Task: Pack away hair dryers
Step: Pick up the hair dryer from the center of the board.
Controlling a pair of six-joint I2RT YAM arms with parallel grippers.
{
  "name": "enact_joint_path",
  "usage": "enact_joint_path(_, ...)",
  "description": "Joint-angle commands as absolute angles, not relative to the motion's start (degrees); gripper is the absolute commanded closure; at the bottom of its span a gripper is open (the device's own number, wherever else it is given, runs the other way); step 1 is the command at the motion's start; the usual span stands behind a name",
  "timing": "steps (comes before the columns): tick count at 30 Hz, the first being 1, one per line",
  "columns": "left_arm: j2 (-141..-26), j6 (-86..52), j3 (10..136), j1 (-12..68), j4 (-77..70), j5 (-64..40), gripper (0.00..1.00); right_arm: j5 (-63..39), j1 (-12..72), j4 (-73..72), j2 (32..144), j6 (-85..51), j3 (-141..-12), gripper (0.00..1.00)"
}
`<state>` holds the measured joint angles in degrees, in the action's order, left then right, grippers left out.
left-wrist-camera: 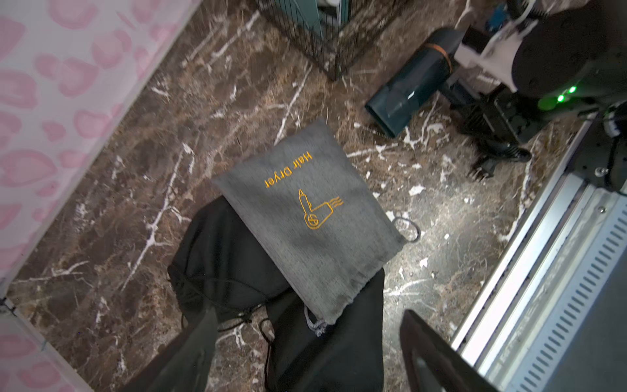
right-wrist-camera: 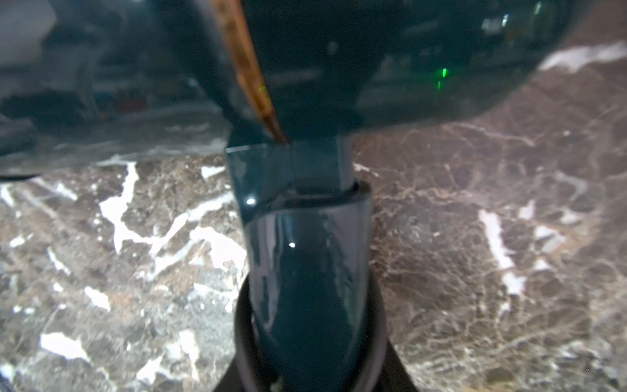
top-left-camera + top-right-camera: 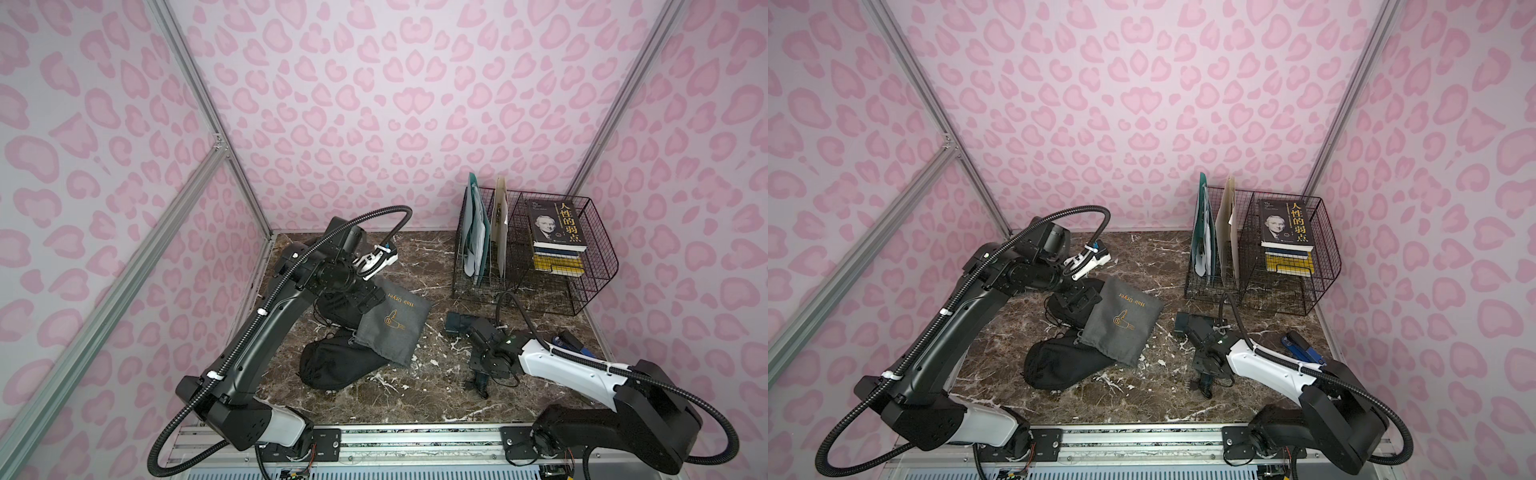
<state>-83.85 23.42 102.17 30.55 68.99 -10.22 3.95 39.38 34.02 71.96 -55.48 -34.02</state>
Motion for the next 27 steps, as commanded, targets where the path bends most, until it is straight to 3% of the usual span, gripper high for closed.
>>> enact_joint_path(1,-85.77,21.99,106.34,30.59,70.48,-14.77,0.1,4.56,40.93,29.72,67.82,-51.77,-33.82,1.0)
enact_joint_path(6,-88.86,23.22,110.25,30.67,71.37,-19.98,0.09,6.97,43.88,29.97,64.17,-46.34,-36.69,1.0)
enact_joint_path(14,-91.99,27.91,115.93,31.02,74.8,-24.57,0.01,27.62,57.73,39.44,66.56,-45.98,-50.08,1.0)
enact_joint_path(27,-93.05,35.38,117.11,32.08,84.72,-35.97,0.01,52.26,74.59,52.28,80.37,-50.28,-66.91,1.0)
